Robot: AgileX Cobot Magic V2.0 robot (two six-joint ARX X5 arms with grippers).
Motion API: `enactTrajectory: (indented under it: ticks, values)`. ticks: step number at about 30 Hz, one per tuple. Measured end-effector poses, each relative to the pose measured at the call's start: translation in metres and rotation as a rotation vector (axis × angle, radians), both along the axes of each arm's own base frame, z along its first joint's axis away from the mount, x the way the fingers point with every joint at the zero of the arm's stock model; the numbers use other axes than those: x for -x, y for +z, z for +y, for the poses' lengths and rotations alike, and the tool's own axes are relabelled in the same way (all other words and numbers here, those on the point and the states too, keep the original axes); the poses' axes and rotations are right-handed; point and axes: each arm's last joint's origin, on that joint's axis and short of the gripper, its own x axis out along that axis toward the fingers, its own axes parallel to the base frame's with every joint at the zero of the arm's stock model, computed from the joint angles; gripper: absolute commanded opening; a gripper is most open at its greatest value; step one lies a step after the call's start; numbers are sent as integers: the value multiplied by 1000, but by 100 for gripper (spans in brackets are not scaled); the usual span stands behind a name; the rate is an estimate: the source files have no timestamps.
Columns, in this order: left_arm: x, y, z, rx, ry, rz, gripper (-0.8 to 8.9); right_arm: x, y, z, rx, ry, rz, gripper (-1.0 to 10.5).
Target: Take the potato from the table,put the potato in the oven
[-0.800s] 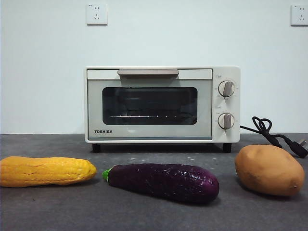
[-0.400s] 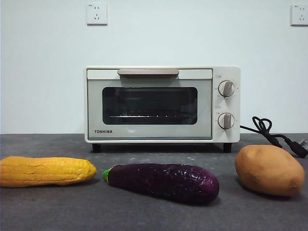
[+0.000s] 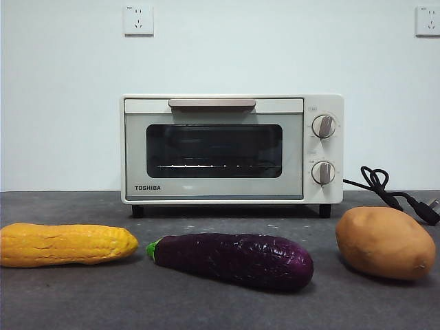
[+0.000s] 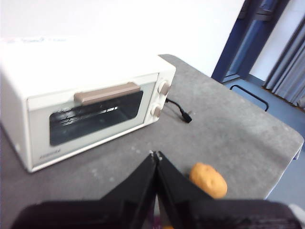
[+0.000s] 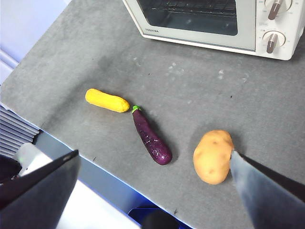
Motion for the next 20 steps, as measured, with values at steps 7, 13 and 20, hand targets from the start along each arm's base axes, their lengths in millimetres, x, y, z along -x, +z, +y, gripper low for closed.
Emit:
enactTrajectory:
  ticks: [7, 13, 20]
  values:
    - [-76, -9, -28, 0, -43, 28, -7, 0, 0, 0, 0, -1, 2, 662]
    - [-137, -13, -58, -49, -39, 69, -7, -1, 0, 0, 0, -1, 5, 662]
    - [-194, -24, -90, -120, -33, 97, -8, -1, 0, 0, 0, -1, 7, 661]
